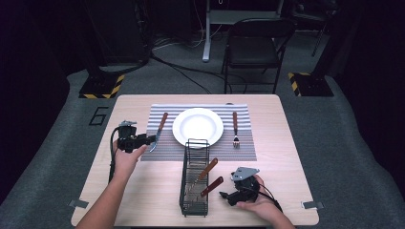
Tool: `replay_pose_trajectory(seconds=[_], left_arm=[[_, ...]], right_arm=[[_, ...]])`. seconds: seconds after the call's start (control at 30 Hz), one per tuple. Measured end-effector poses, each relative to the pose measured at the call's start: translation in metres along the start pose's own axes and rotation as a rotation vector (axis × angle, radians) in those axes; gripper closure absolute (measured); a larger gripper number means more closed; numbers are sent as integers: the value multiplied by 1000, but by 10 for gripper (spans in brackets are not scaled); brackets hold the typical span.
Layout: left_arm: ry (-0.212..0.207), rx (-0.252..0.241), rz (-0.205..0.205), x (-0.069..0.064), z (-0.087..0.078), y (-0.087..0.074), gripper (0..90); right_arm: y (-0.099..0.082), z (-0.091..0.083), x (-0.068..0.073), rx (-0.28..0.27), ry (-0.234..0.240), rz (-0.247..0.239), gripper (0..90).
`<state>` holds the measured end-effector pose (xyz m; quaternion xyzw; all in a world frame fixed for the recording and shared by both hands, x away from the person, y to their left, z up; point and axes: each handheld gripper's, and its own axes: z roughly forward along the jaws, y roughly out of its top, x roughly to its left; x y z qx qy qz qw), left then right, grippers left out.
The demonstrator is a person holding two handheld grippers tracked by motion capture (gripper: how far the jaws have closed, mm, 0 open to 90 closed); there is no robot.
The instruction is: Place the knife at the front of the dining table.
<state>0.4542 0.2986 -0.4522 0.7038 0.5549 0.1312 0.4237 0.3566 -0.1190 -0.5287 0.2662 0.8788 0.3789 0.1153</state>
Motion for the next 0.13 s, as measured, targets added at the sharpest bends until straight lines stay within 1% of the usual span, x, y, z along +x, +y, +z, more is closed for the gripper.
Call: replay_pose_trajectory(seconds=[0.03, 0.07, 0.1, 0.13], left_arm=[[-5, -3, 28, -3, -7, -8, 446], [-5, -3, 28, -3, -7, -8, 443], [-8, -7, 32, -4, -10, -12, 443], [-9, 5, 60, -2, -13, -16, 436]], right_arm=[[0, 0, 0, 0, 0, -1, 114], [0, 0, 0, 0, 0, -1, 114], [0, 0, 0, 0, 0, 0, 114], [0, 0, 0, 0, 0, 0, 114]])
